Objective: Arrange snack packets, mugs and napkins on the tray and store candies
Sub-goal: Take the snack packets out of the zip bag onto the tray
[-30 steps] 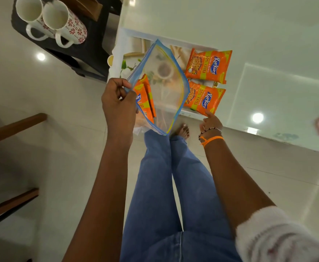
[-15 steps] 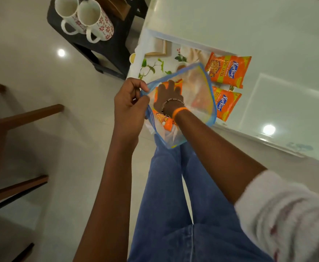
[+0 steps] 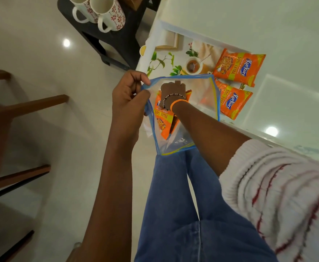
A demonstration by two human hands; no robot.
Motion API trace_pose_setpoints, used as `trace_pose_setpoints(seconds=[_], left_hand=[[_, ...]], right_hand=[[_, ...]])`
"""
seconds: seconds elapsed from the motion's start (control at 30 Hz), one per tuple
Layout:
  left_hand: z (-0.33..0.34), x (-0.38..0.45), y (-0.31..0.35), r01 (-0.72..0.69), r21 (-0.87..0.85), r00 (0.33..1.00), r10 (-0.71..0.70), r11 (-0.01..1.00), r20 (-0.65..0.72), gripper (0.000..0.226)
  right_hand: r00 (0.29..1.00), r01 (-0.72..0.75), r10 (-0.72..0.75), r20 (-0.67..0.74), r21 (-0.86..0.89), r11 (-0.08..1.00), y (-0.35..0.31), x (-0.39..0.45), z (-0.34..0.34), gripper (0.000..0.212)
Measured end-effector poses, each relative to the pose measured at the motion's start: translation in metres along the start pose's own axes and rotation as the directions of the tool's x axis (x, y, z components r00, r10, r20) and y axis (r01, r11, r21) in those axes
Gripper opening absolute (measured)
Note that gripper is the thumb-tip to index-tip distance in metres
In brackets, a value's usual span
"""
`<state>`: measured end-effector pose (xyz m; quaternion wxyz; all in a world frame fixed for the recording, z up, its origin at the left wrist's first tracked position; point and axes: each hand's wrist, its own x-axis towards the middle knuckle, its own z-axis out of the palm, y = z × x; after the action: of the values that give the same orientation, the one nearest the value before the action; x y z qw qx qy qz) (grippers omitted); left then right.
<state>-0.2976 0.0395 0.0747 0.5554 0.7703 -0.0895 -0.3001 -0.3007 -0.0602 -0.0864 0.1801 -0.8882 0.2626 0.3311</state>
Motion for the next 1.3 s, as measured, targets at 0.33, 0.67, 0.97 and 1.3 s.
trace_pose_setpoints(seconds=[0.33, 0.67, 0.97, 1.3], left_hand=[[0.015, 0.027, -0.019, 0.186, 0.115, 0.94, -0.142, 0.976, -0.311, 0.033], [0.025, 0.054, -0.011, 0.245, 0.166, 0.918, -0.174, 0.955, -0.355, 0.018], [0.009, 0.072, -0.003, 0.248, 0.335, 0.933, -0.13, 0.909, -0.336, 0.017], [-0.019, 0.104, 0.006, 0.251, 0.305, 0.958, -0.192, 0.919, -0.213, 0.031]], right_hand=[[0.962, 0.264, -0.245, -0.118, 0.191, 0.945, 0.012, -0.051, -0.058, 0.036], [0.895, 0.16, 0.194, -0.401, 0.695, 0.701, 0.145, -0.074, -0.144, 0.031], [0.865, -0.014, 0.383, -0.325, 0.747, 0.664, 0.214, 0.017, -0.138, 0.033], [0.949, -0.1, 0.254, -0.185, 0.587, 0.803, 0.189, 0.104, -0.099, 0.035]])
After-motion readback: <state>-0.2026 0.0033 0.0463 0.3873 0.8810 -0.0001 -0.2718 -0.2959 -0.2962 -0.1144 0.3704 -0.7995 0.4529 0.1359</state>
